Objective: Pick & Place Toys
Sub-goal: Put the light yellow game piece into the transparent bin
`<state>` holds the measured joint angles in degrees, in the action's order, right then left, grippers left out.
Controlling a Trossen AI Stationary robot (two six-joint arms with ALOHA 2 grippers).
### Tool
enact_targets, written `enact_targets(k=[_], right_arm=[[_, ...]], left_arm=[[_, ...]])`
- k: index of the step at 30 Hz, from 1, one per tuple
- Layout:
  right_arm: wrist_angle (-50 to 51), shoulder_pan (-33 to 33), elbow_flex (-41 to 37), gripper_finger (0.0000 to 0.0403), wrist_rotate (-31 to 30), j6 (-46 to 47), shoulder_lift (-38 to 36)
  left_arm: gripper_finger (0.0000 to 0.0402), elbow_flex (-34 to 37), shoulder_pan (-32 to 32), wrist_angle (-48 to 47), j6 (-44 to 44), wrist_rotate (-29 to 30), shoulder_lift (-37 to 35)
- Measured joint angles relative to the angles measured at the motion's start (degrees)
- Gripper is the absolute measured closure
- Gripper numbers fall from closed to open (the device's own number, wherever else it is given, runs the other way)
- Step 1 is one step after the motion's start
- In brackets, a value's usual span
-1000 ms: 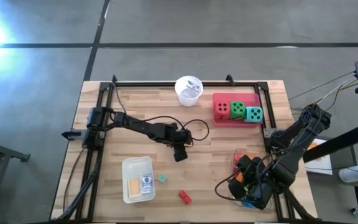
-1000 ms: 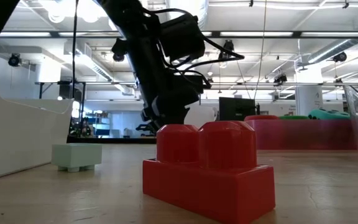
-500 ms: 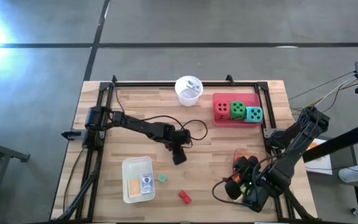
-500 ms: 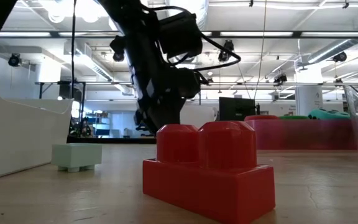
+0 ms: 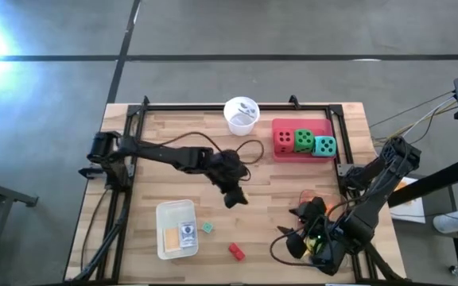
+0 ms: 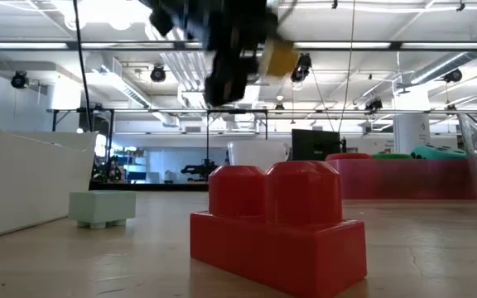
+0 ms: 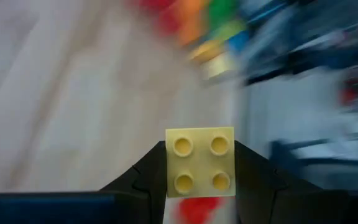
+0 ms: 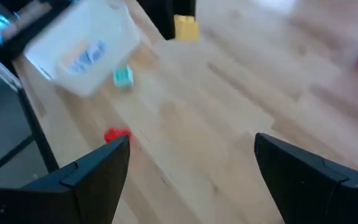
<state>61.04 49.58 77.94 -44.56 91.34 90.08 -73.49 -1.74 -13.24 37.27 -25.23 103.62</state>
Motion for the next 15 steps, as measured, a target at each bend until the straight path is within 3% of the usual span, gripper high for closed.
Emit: enact_targets(k=[5,11,15], right_arm=[[-0.08,-2.42,4.06,0.0067,-8.33,-9.01,0.04],[-0.05,-8.77,12.03,0.0067,-10.84,-30.82,1.85],[-0.02,-11.73,19.77,0.0067,-15.95,-44.90,4.81]], left_arm=[[0.0267,-0.11,-0.04,14.99,7.24,-3.82,-4.68],[0.0267,-0.11,0.61,30.88,18.69,-7.87,-7.35],[0.0267,-0.13,0.80,34.24,23.12,-8.88,-8.17]])
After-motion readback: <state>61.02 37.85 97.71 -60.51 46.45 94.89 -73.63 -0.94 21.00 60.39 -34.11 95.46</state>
